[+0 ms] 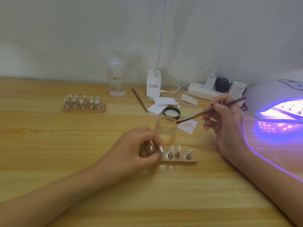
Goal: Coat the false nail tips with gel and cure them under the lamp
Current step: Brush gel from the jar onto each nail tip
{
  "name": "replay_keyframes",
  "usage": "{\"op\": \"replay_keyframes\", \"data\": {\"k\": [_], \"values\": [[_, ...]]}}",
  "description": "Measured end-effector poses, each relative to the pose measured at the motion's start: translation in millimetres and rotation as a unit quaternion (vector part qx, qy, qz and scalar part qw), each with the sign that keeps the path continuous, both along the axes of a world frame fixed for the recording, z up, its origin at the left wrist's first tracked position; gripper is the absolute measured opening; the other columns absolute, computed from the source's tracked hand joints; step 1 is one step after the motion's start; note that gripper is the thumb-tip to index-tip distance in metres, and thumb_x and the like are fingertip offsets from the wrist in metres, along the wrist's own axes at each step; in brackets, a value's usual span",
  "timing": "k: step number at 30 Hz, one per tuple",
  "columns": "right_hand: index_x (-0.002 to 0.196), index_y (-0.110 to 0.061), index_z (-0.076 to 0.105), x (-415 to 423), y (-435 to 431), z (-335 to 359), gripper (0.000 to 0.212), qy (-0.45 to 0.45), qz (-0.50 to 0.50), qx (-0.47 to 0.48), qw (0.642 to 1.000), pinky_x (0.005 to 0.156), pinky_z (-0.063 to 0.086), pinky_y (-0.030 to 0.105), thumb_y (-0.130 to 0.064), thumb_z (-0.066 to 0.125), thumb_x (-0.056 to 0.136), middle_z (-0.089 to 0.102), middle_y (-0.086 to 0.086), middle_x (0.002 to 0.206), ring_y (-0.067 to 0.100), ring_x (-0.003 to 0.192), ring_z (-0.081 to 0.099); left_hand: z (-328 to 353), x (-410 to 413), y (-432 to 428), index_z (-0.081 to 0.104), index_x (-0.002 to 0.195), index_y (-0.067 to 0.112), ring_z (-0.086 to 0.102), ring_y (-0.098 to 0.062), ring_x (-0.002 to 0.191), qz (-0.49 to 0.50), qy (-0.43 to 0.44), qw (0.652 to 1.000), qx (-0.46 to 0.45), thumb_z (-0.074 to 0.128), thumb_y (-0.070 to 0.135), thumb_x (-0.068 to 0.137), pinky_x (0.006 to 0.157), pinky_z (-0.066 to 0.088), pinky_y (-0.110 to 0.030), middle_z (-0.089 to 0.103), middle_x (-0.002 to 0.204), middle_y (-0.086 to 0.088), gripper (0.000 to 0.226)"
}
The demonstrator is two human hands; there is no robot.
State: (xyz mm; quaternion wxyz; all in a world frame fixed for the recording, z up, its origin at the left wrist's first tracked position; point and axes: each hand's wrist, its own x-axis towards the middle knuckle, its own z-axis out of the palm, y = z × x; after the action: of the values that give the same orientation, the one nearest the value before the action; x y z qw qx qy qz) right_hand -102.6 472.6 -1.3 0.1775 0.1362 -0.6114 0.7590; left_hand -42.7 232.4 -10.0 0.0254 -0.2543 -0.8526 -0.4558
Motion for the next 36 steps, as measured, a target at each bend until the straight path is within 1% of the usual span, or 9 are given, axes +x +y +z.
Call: {"op": "replay_keyframes", "data": {"k": [3, 7, 13, 18, 22, 27, 29, 32, 36], "values": [[0.077, -0.023, 0.059, -0.2, 0.1, -0.4, 0.019, -0.002, -0.002, 0.002, 1.000, 0.043, 0.043, 0.023, -0.012, 0.048, 0.088, 0.061, -0.001, 0.064, 0.014, 0.055, 0.056, -0.6, -0.4, -0.7, 0.067, 0.079, 0.029, 0.061, -0.012, 0.079, 0.002, -0.024, 1.000, 0.012, 0.073, 0.009, 0.081, 0.067, 0.043, -0.014, 0.064, 0.086, 0.011, 0.021], [0.075, -0.025, 0.060, 0.1, 0.1, 0.2, 0.021, -0.006, 0.003, -0.010, 1.000, 0.043, 0.042, 0.023, -0.013, 0.048, 0.087, 0.061, -0.001, 0.064, 0.014, 0.054, 0.055, 0.4, 0.2, -1.1, 0.067, 0.078, 0.028, 0.060, -0.006, 0.072, 0.002, -0.048, 0.999, 0.023, 0.072, 0.007, 0.082, 0.066, 0.046, -0.016, 0.066, 0.083, 0.009, 0.022], [0.080, -0.018, 0.055, -0.3, 1.3, 0.2, 0.012, -0.010, 0.009, -0.027, 1.000, 0.043, 0.041, 0.022, -0.012, 0.047, 0.087, 0.061, 0.000, 0.062, 0.013, 0.052, 0.053, 2.3, 0.4, -2.3, 0.066, 0.078, 0.028, 0.059, -0.006, 0.072, 0.002, -0.055, 0.998, 0.021, 0.071, 0.008, 0.083, 0.066, 0.047, -0.020, 0.067, 0.082, 0.008, 0.020], [0.078, -0.020, 0.056, -2.1, 2.4, 0.5, 0.017, -0.022, 0.012, -0.044, 0.999, 0.043, 0.041, 0.021, -0.012, 0.046, 0.089, 0.061, 0.000, 0.063, 0.012, 0.051, 0.051, 4.8, 1.5, -7.3, 0.065, 0.078, 0.029, 0.059, -0.008, 0.069, -0.007, -0.060, 0.998, 0.002, 0.071, 0.010, 0.082, 0.065, 0.046, -0.019, 0.067, 0.081, 0.011, 0.020], [0.075, -0.023, 0.059, -2.9, 1.7, 0.2, 0.020, -0.025, 0.017, -0.041, 0.999, 0.042, 0.041, 0.022, -0.013, 0.047, 0.088, 0.061, 0.000, 0.062, 0.012, 0.051, 0.051, 5.0, 3.3, -5.8, 0.064, 0.081, 0.030, 0.059, -0.006, 0.072, -0.005, -0.040, 0.999, -0.014, 0.076, 0.016, 0.079, 0.064, 0.043, -0.012, 0.065, 0.085, 0.015, 0.019], [0.072, -0.025, 0.061, -3.4, 1.0, 0.4, 0.023, -0.023, 0.019, -0.032, 0.999, 0.043, 0.041, 0.021, -0.013, 0.048, 0.087, 0.060, 0.000, 0.062, 0.013, 0.050, 0.051, 4.0, 1.1, 2.2, 0.067, 0.085, 0.034, 0.061, -0.010, 0.081, 0.007, -0.024, 0.999, -0.022, 0.078, 0.027, 0.078, 0.067, 0.047, -0.020, 0.064, 0.090, 0.018, 0.014], [0.073, -0.025, 0.061, -3.5, 0.8, 0.3, 0.023, -0.019, 0.022, -0.031, 0.999, 0.043, 0.041, 0.021, -0.013, 0.048, 0.087, 0.060, -0.001, 0.063, 0.013, 0.051, 0.051, 3.5, 0.4, 3.7, 0.068, 0.083, 0.034, 0.061, -0.009, 0.082, -0.001, -0.017, 1.000, -0.026, 0.079, 0.026, 0.078, 0.067, 0.046, -0.018, 0.066, 0.089, 0.020, 0.014], [0.081, -0.021, 0.057, -3.8, 1.4, -0.7, 0.017, -0.015, 0.019, -0.040, 0.999, 0.044, 0.042, 0.021, -0.012, 0.045, 0.090, 0.061, -0.001, 0.064, 0.012, 0.052, 0.053, 3.0, -0.1, 4.3, 0.069, 0.083, 0.033, 0.061, -0.009, 0.081, -0.014, -0.014, 1.000, -0.018, 0.080, 0.023, 0.079, 0.067, 0.045, -0.015, 0.067, 0.087, 0.022, 0.015], [0.083, -0.019, 0.049, -3.8, 2.3, -1.3, 0.018, -0.019, 0.014, -0.058, 0.998, 0.045, 0.044, 0.021, -0.010, 0.041, 0.097, 0.064, -0.001, 0.066, 0.011, 0.054, 0.055, 3.5, -0.8, 5.3, 0.070, 0.082, 0.030, 0.061, -0.014, 0.081, -0.037, 0.037, 0.998, -0.026, 0.078, 0.025, 0.081, 0.067, 0.049, -0.023, 0.065, 0.087, 0.019, 0.010]]}}
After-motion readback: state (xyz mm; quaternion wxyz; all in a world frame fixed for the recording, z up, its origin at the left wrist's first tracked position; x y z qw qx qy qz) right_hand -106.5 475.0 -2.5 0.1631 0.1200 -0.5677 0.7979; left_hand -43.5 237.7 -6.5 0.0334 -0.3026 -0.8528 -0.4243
